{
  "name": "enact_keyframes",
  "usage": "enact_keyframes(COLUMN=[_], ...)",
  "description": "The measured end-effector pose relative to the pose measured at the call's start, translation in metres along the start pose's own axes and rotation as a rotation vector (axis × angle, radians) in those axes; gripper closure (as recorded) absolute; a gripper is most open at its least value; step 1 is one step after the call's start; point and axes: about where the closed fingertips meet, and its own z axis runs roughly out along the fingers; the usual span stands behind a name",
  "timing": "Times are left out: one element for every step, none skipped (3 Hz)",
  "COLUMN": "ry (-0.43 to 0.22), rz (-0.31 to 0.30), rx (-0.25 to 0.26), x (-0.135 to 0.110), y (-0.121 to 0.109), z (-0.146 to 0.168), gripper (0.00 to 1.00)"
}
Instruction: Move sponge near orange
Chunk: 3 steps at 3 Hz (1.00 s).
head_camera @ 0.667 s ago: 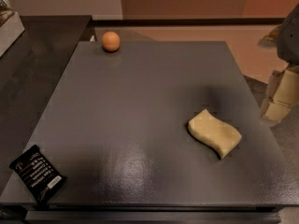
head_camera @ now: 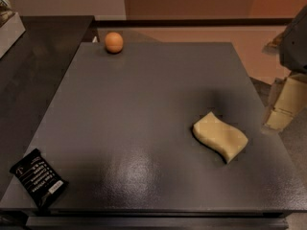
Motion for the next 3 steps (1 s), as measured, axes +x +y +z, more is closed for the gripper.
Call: enact_keyframes(ry=[-0.005,-0.02,-0.044], rz=[0.033,0.067,0.077], rx=[-0.036,-0.079,-0.094], x=[-0.004,-0.008,-0.014], y=[0.013,0.028,0.04], z=[0.019,0.045,0.068], gripper=[0.0,0.0,0.0])
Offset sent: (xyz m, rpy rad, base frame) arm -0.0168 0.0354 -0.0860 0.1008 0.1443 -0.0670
